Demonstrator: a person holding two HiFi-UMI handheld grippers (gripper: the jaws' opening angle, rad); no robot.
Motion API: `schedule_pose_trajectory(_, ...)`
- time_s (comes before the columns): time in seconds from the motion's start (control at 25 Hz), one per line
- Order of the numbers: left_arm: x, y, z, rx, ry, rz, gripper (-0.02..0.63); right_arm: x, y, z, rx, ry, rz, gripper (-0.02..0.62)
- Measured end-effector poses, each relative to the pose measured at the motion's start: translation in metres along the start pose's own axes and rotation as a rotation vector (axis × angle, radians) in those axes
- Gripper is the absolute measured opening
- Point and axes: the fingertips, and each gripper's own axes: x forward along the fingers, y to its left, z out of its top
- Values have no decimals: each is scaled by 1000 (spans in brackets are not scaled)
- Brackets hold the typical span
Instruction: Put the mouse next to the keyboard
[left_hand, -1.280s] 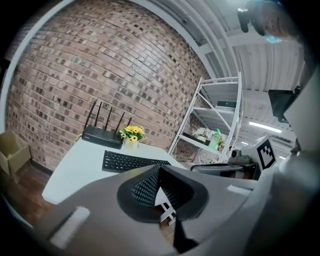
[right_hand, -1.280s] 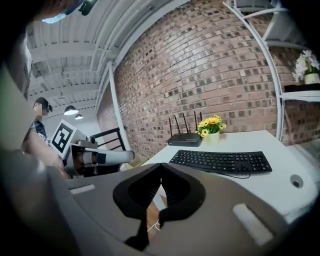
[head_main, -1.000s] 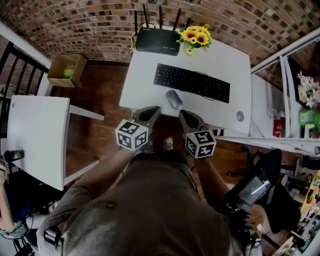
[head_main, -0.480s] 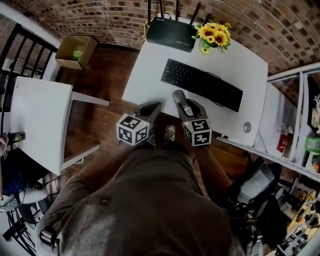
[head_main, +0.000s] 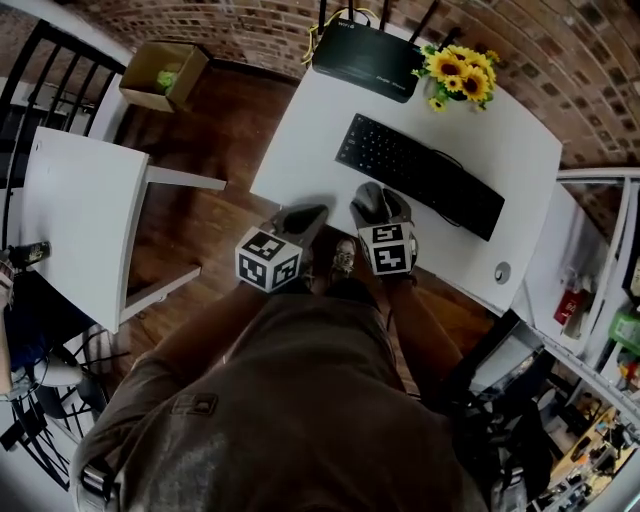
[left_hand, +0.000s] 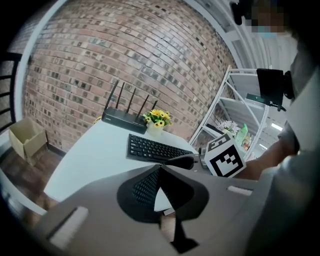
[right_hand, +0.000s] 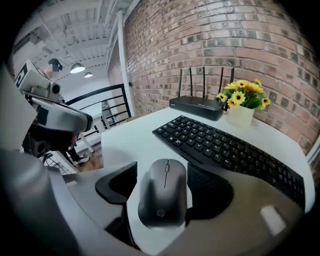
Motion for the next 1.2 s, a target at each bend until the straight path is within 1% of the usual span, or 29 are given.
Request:
schedule_pose_trajectory(0.16, 2, 4, -4, -18, 13, 9, -8, 12, 1, -10, -1, 74, 3, 341)
schedule_pose_trajectory(0.36, 7, 6, -3, -5, 38, -7, -8, 20, -5, -15, 19, 119, -13, 337)
schedule_pose_trajectory(0.48, 6, 7, 1, -3, 35, -12, -8, 18, -3, -13, 27, 124, -19, 322)
schedule_pose_trajectory(0.76, 10, 8, -4, -13, 45, -21, -8, 20, -2, -15, 15, 135, -27, 322)
schedule_pose_trajectory(1.2, 6, 5, -4, -9, 27, -18, -8, 11, 3, -16, 9, 102, -20, 301)
